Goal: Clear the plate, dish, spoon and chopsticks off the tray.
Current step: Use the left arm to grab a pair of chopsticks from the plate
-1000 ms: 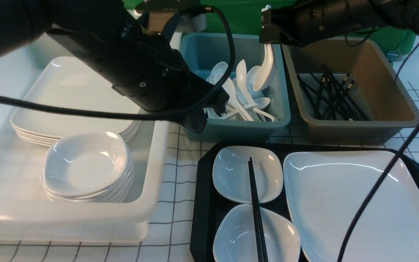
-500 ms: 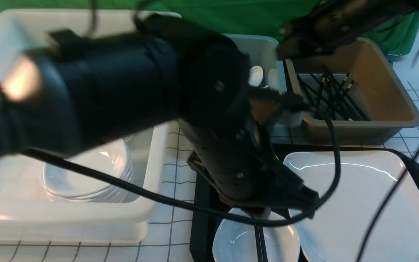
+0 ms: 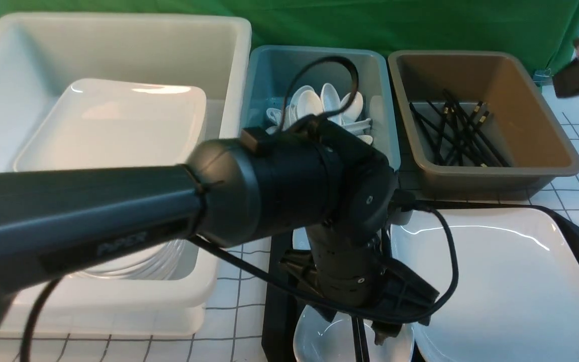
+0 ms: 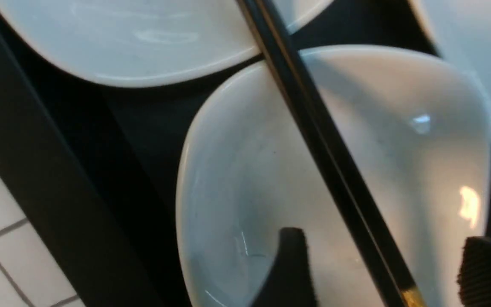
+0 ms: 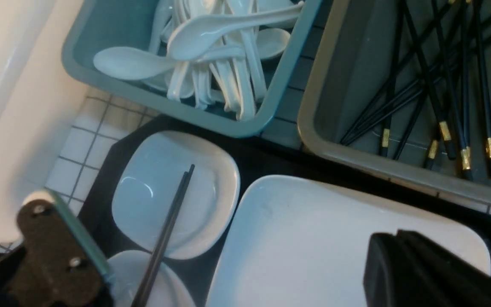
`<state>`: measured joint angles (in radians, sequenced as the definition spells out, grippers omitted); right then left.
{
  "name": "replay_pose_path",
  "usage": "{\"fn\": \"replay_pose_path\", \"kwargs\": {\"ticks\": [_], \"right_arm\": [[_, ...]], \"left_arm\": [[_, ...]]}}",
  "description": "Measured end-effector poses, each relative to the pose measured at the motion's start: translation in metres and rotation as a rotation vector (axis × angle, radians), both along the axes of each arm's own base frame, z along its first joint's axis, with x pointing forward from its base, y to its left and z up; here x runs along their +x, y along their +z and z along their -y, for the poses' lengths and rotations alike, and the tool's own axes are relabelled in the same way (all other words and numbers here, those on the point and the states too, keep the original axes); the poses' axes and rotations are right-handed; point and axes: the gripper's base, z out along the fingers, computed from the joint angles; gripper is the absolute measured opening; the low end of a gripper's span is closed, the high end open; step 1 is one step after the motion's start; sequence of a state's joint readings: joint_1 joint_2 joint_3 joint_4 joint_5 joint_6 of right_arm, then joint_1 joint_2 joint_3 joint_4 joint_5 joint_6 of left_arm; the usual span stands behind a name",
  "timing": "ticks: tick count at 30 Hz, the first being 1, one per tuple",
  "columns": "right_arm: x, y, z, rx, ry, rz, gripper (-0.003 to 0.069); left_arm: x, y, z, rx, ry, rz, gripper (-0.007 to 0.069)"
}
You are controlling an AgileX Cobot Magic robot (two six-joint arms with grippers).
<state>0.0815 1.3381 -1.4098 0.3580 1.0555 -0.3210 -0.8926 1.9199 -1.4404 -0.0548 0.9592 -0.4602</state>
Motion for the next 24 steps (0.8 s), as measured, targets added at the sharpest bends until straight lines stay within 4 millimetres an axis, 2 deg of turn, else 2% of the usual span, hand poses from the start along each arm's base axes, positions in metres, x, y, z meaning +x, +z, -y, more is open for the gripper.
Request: {"fn": "replay_pose_path", "kwargs": {"ticks": [1, 3, 6, 11, 15, 22, 24], "right_arm": [[-0.001, 0.0, 0.0, 0.003, -0.003, 0.009, 0.0008], [-0.017, 0.0, 0.002, 0.01, -0.017, 0.046, 0.0011], [-0.029, -0.002, 0.003, 0.013, -0.023, 0.062, 0.0016], [-0.037, 0.001, 0.004, 0.017, -0.025, 0.082, 0.0029], [-0.038, 0.001, 0.004, 0.019, -0.022, 0.075, 0.0043], [-0.039, 0.0, 0.003, 0.021, -0.016, 0.061, 0.0059], [-0.039, 0.0, 0.003, 0.021, -0.016, 0.06, 0.0062]], "left_arm": [[0.0, -0.001, 0.0, 0.0, 0.001, 0.0, 0.0528], [0.002, -0.01, 0.002, 0.011, 0.009, -0.01, 0.0564], [0.004, -0.019, 0.004, 0.021, 0.022, -0.021, 0.0568], [0.006, -0.031, 0.007, 0.034, 0.046, -0.037, 0.051], [0.006, -0.042, 0.008, 0.046, 0.05, -0.053, 0.0401], [0.007, -0.044, 0.009, 0.049, 0.022, -0.052, 0.0092], [0.006, -0.043, 0.009, 0.049, 0.007, -0.048, 0.008]]}}
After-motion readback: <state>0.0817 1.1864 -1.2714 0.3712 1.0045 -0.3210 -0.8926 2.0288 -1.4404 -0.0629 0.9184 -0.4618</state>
